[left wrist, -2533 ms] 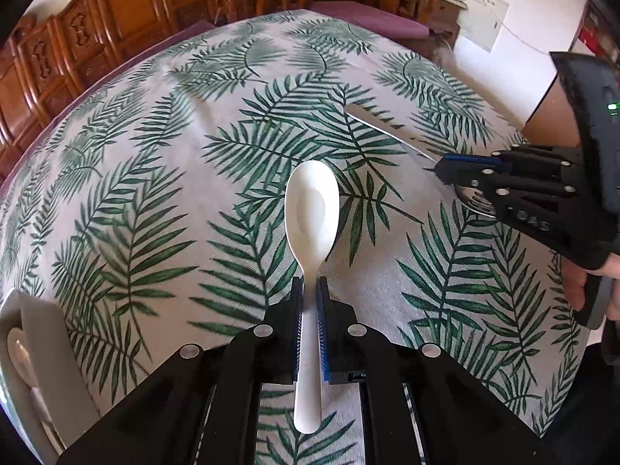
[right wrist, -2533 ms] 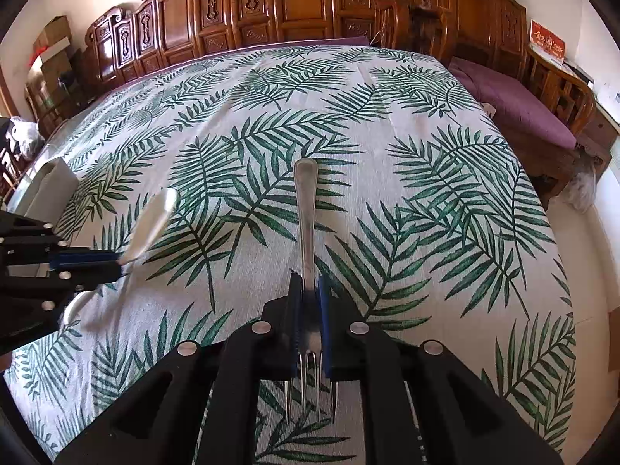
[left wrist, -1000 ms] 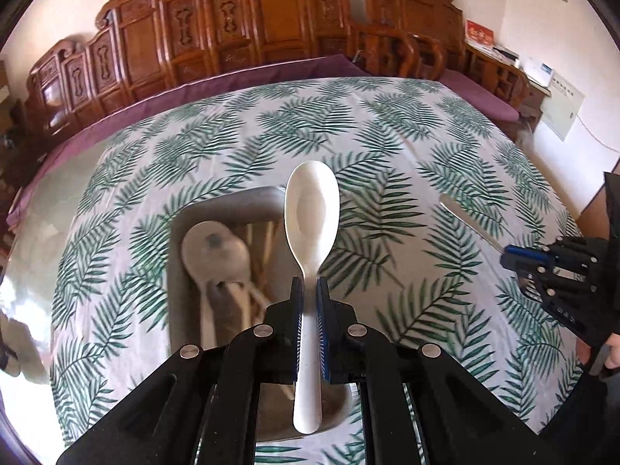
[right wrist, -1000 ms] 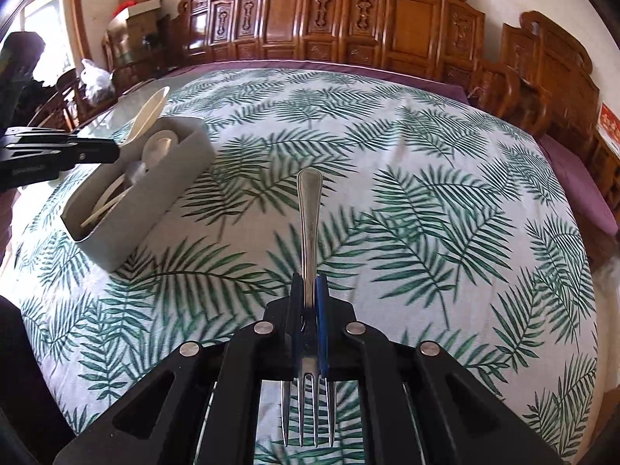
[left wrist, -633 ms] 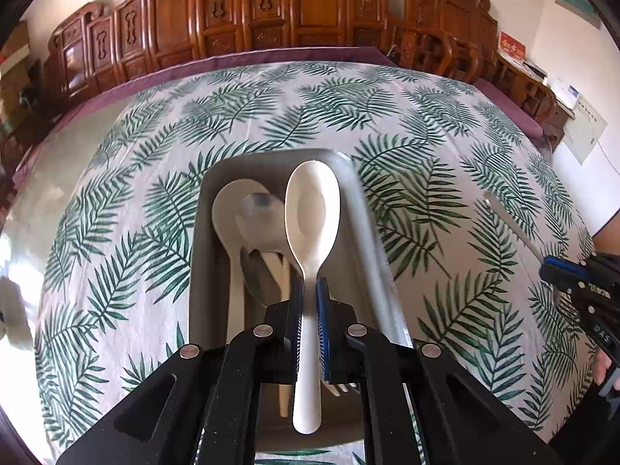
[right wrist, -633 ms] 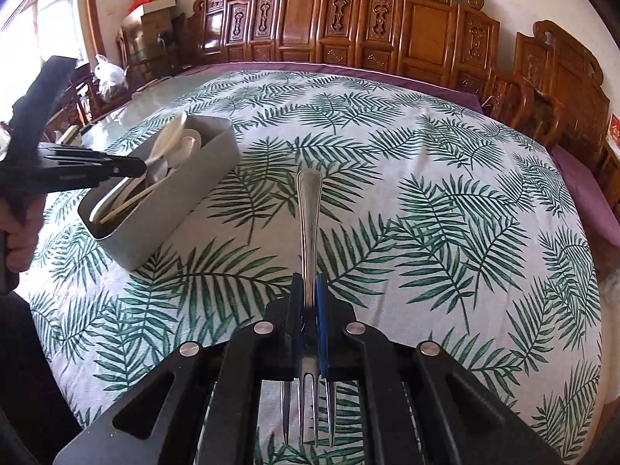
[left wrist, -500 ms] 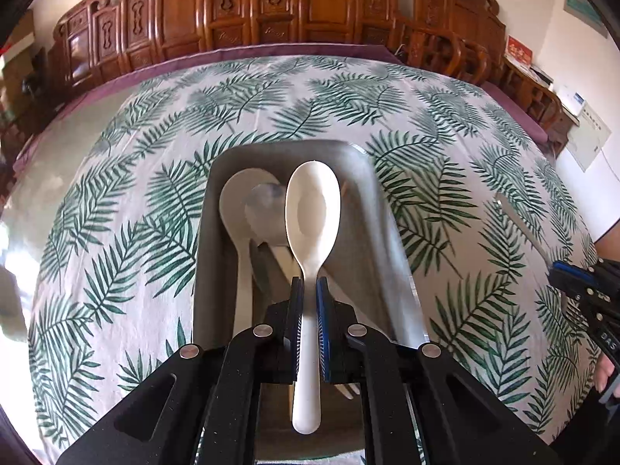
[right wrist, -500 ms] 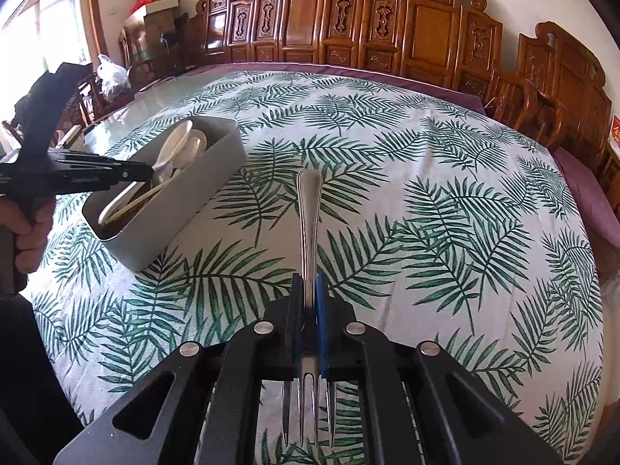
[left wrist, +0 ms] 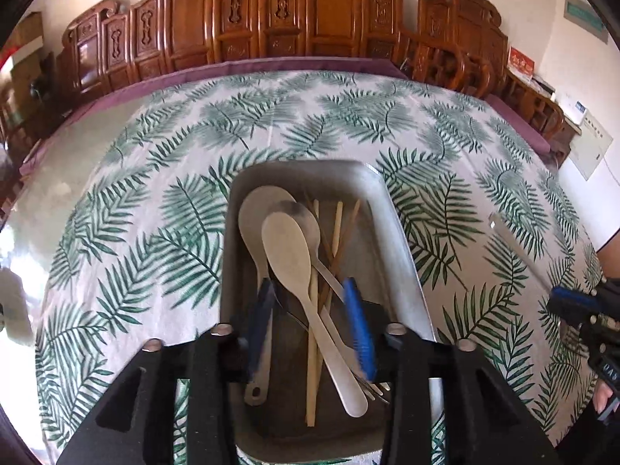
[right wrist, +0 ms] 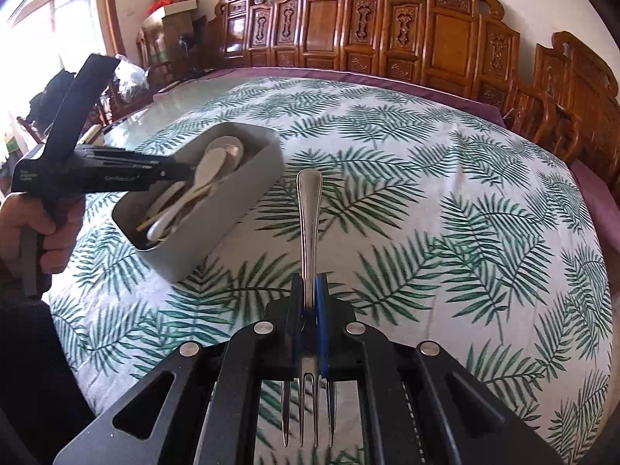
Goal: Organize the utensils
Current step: 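Lower the white spoon into the grey tray and open the left gripper while the right holds the fork, then lower the metal fork into the grey tray and open the right gripper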
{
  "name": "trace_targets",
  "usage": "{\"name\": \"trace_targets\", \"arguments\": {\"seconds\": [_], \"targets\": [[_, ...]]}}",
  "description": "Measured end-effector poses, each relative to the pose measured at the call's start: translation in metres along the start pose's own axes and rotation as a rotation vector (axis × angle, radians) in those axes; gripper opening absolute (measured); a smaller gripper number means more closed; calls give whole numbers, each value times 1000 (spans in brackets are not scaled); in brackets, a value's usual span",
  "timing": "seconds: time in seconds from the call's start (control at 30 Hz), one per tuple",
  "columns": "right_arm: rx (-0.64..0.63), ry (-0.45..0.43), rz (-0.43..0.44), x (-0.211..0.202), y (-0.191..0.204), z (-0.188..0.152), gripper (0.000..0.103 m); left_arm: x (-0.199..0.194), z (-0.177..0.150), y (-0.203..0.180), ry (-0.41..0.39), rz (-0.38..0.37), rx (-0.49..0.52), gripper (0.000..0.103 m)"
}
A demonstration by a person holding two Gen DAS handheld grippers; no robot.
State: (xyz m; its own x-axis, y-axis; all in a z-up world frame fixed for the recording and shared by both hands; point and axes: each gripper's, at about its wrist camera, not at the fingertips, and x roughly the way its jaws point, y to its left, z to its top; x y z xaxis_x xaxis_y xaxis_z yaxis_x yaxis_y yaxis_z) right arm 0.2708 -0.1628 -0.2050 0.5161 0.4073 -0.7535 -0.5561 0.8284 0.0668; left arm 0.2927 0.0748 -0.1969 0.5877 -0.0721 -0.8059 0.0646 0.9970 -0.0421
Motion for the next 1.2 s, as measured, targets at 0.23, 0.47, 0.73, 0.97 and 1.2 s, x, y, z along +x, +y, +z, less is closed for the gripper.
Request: {"name": "trace_targets", "arguments": {"seconds": [0.23, 0.47, 0.73, 0.97, 1.2], "targets": [[-28, -18, 25, -4, 24, 7, 8, -19, 4, 7, -85, 54, 3, 79], [-45, -38, 24, -5, 39, 22, 8, -32, 8, 21, -146, 84, -25, 90], [11, -51, 50, 5, 50, 39, 8, -38, 8, 33, -166, 97, -49, 91], [52, -52, 90, 25, 64, 59, 8, -46, 9, 41, -194, 111, -60, 91], [109, -41, 139, 48, 70, 77, 8, -50, 9, 52, -203, 122, -77, 91]]}}
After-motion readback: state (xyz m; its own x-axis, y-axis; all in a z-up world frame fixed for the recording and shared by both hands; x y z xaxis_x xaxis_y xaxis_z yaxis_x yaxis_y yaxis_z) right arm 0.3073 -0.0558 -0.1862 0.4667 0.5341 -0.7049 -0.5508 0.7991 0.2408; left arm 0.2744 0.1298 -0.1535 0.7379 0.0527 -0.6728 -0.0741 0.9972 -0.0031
